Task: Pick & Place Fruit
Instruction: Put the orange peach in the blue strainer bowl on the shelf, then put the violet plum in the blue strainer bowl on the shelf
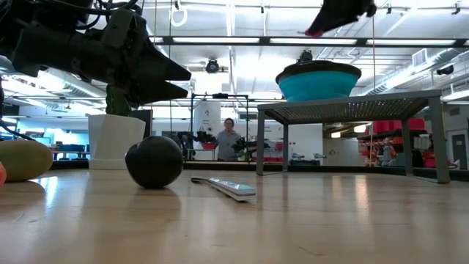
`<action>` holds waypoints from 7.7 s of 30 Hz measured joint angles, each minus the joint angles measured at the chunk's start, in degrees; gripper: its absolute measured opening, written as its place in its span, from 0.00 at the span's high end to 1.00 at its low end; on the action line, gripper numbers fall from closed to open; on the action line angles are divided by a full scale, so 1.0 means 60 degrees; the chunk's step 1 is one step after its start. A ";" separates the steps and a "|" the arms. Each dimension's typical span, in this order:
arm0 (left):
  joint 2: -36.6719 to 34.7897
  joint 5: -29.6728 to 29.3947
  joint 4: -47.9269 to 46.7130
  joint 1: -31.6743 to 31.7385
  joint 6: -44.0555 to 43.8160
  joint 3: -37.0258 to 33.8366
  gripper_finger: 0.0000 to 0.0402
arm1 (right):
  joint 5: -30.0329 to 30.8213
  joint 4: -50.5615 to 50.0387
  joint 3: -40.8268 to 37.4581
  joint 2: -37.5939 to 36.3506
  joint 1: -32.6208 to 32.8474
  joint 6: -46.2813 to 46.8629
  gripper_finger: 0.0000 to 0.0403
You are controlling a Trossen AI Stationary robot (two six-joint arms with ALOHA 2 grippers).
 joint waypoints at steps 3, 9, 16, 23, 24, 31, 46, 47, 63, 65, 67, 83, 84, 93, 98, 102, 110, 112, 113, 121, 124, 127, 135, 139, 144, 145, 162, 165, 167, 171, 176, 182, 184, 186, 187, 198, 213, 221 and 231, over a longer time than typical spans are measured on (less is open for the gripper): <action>0.0000 -0.0046 -0.0001 -0.0059 0.0015 0.0000 0.27 | -0.0735 0.0023 0.0000 -0.0139 -0.1044 -0.0294 0.68; 0.0000 -0.0074 -0.0005 -0.0055 0.0015 0.0000 0.27 | -0.1123 -0.0174 0.0000 -0.0122 -0.2554 -0.1106 0.68; 0.0000 -0.0005 -0.0008 -0.0055 0.0015 0.0000 0.27 | -0.2370 -0.0371 0.0000 -0.0115 -0.3391 -0.1563 0.65; 0.0000 -0.0019 -0.0012 -0.0058 -0.0115 0.0000 0.27 | -0.2284 -0.0445 0.0000 -0.0111 -0.3623 -0.1580 0.48; 0.0000 -0.0008 -0.0012 -0.0071 -0.0186 0.0000 0.27 | -0.2286 -0.0448 0.0000 -0.0111 -0.3625 -0.1577 0.45; 0.0000 -0.0118 -0.0008 -0.0233 -0.0349 0.0000 0.27 | -0.2285 -0.0444 0.0000 -0.0111 -0.3617 -0.1501 0.38; 0.0000 -0.0279 -0.0001 -0.0230 -0.0416 0.0000 0.27 | -0.2416 0.0393 0.0000 -0.0124 -0.2210 -0.1246 0.37; 0.0000 -0.0289 -0.0001 -0.0230 -0.0407 0.0000 0.27 | -0.2550 0.0544 0.0000 -0.0126 -0.2006 -0.1249 0.37; 0.0000 -0.0315 0.0005 -0.0326 -0.0816 0.0000 0.27 | -0.6170 0.1669 -0.0659 0.0741 0.0943 0.0925 0.37; 0.0000 -0.0452 0.0003 -0.0474 -0.0904 0.0000 0.27 | -0.6001 0.2138 -0.0834 0.1053 0.1296 0.1016 0.37; 0.0000 -0.0663 0.0003 -0.0657 -0.1107 0.0000 0.27 | -0.5860 0.2597 -0.0932 0.1392 0.1608 0.1018 0.37; -0.0004 -0.1993 -0.0006 -0.1955 -0.1733 -0.0004 0.27 | -0.5504 0.7253 -0.0991 0.4311 0.1769 -0.1241 0.37; -0.0004 -0.1996 -0.0003 -0.1961 -0.1733 -0.0004 0.27 | -0.5503 0.7497 -0.0991 0.4334 0.1688 -0.1381 0.37; -0.0004 -0.2087 0.0107 -0.1902 -0.1756 -0.0004 0.27 | -0.5521 0.8732 -0.0991 0.4326 0.1098 -0.2769 0.37; -0.0004 -0.2026 0.0231 -0.1905 -0.2064 0.0022 0.27 | -0.5787 0.8078 -0.0991 0.4319 0.1107 -0.2545 0.37; -0.0004 -0.2020 0.0232 -0.1952 -0.2080 0.0311 0.27 | -0.5787 0.7649 -0.0991 0.4319 0.1291 -0.2473 0.37; -0.0004 -0.2061 0.0096 -0.2318 -0.1181 0.1112 0.27 | -0.5784 0.7719 -0.0988 0.4319 0.1554 -0.2160 0.37; -0.0004 -0.2298 -0.0040 -0.2434 -0.0952 0.1227 0.27 | -0.5783 0.7680 -0.0987 0.4319 0.1556 -0.1995 0.37; -0.0004 -0.2492 -0.0045 -0.2487 -0.0798 0.1263 0.27 | -0.5787 0.7645 -0.0987 0.4319 0.1556 -0.1916 0.37; -0.0007 -0.3764 -0.0048 -0.2858 -0.0775 0.1344 0.27 | -0.5802 0.7368 -0.0987 0.4319 0.1556 -0.1668 0.37; -0.0007 -0.3813 -0.0080 -0.3094 -0.0807 0.1344 0.27 | -0.5845 0.7196 -0.0987 0.4319 0.1556 -0.1672 0.37; -0.0007 -0.4155 -0.0081 -0.3370 -0.0787 0.1344 0.27 | -0.5849 0.7206 -0.0987 0.4319 0.1556 -0.1672 0.37; -0.0007 -0.4788 -0.0085 -0.3793 -0.0709 0.1344 0.27 | -0.6025 0.7879 -0.0976 0.4633 0.1555 -0.1388 0.37; -0.0007 -0.4775 -0.0087 -0.3865 -0.0377 0.1344 0.27 | -0.6264 0.8195 -0.0976 0.5000 0.1548 -0.1228 0.37; -0.0007 -0.4752 -0.0115 -0.3862 0.0129 0.1344 0.27 | -0.6240 0.8383 -0.0976 0.5181 0.1513 -0.1178 0.37; -0.0007 -0.4748 -0.0198 -0.3855 0.0172 0.1344 0.27 | -0.6176 0.8515 -0.0976 0.5213 0.1486 -0.1294 0.37; -0.0004 -0.3655 -0.1908 -0.2999 -0.0811 0.1337 0.27 | -0.7240 0.9597 -0.0537 0.6948 0.0761 -0.2269 0.37; -0.0004 -0.4030 -0.2273 -0.3006 -0.0826 0.1333 0.27 | -0.7185 0.9687 -0.0239 0.7156 0.0651 -0.2515 0.36; -0.0015 -0.4371 -0.2405 -0.3003 -0.0721 0.1333 0.27 | -0.7403 0.9794 -0.0078 0.7355 0.0569 -0.2531 0.35; -0.0022 -0.4503 -0.2372 -0.2999 -0.0309 0.1333 0.27 | -0.8152 1.0056 0.0083 0.7797 0.0470 -0.2505 0.31; -0.0048 -0.4857 -0.2372 -0.2998 -0.0127 0.1333 0.27 | -0.8292 1.0142 0.0478 0.8406 0.0419 -0.2510 0.26; -0.0466 -0.4765 -0.2375 -0.3027 0.0033 0.1337 0.27 | -0.8254 1.0144 0.0969 0.8811 0.0408 -0.2479 0.25; -0.0643 -0.4763 -0.2474 -0.3108 0.0030 0.1337 0.27 | -0.8281 1.0184 0.1076 0.8995 0.0404 -0.2473 0.25; -0.0800 -0.4757 -0.2744 -0.3189 -0.0045 0.1337 0.27 | -0.8281 1.0149 0.1112 0.9205 0.0404 -0.2470 0.25; -0.0823 -0.4759 -0.2816 -0.3219 -0.0112 0.1337 0.27 | -0.8282 1.0140 0.1118 0.9284 0.0404 -0.2470 0.25; -0.0841 -0.4748 -0.3114 -0.3319 -0.0672 0.1333 0.27 | -0.8200 1.0221 0.1118 0.9477 0.0346 -0.2342 0.25; -0.0834 -0.4741 -0.3520 -0.3319 -0.1052 0.1330 0.27 | -0.8261 1.0731 0.1129 1.0093 0.0259 -0.2397 0.27; -0.0834 -0.4741 -0.3619 -0.3319 -0.1078 0.1330 0.27 | -0.8261 1.0787 0.1129 1.0093 0.0259 -0.2401 0.31; -0.0929 -0.4744 -0.3573 -0.3341 -0.1067 0.1330 0.27 | -0.7486 0.8022 0.1111 0.8434 0.0266 -0.2391 0.31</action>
